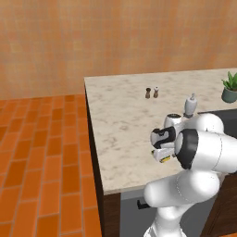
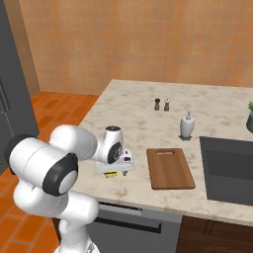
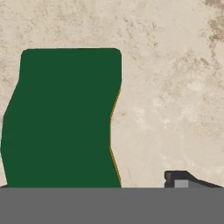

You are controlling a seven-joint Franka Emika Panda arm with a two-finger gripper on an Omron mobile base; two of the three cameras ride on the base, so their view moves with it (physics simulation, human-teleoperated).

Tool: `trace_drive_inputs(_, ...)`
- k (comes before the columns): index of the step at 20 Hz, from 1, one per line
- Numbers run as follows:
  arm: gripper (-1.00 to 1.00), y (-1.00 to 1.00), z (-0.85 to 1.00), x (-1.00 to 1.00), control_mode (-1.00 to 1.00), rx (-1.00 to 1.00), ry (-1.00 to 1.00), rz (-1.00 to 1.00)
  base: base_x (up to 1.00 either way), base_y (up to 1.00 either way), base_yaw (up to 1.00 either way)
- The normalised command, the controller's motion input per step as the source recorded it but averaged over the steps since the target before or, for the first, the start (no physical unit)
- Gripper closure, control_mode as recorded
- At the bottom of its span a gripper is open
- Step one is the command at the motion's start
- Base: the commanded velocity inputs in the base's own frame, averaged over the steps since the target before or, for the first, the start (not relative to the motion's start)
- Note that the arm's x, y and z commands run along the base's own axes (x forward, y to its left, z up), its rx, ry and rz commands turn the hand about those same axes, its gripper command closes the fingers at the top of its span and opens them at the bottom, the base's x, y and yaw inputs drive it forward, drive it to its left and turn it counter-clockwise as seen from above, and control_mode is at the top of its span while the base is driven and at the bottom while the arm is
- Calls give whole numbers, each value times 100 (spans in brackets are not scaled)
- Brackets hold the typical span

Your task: Pick up the sponge from the counter and clean the cutting board by briefly scrubbing or pressing down on the cutting board. Once finished, release the sponge.

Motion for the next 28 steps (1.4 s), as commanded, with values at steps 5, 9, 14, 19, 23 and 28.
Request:
trace_drive_inputs(5,-100,13,39,-29,-100,-6,18,-7,0,0,0)
trace_drive_inputs(9,-100,0,6,-1,-100,-17,81,-3,0,0,0)
trace_drive_inputs(14,-100,-6,-52,-16,-100,-7,38,0,0,0,0)
trace_drive_inputs(19,-100,-9,-95,-90,-100,-5,11,1,0,0,0)
trace_drive_inputs(23,-100,-2,-100,-69,-100,-10,11,1,0,0,0)
trace_drive_inputs(28,-100,-34,-100,-94,-100,-7,19,1,0,0,0)
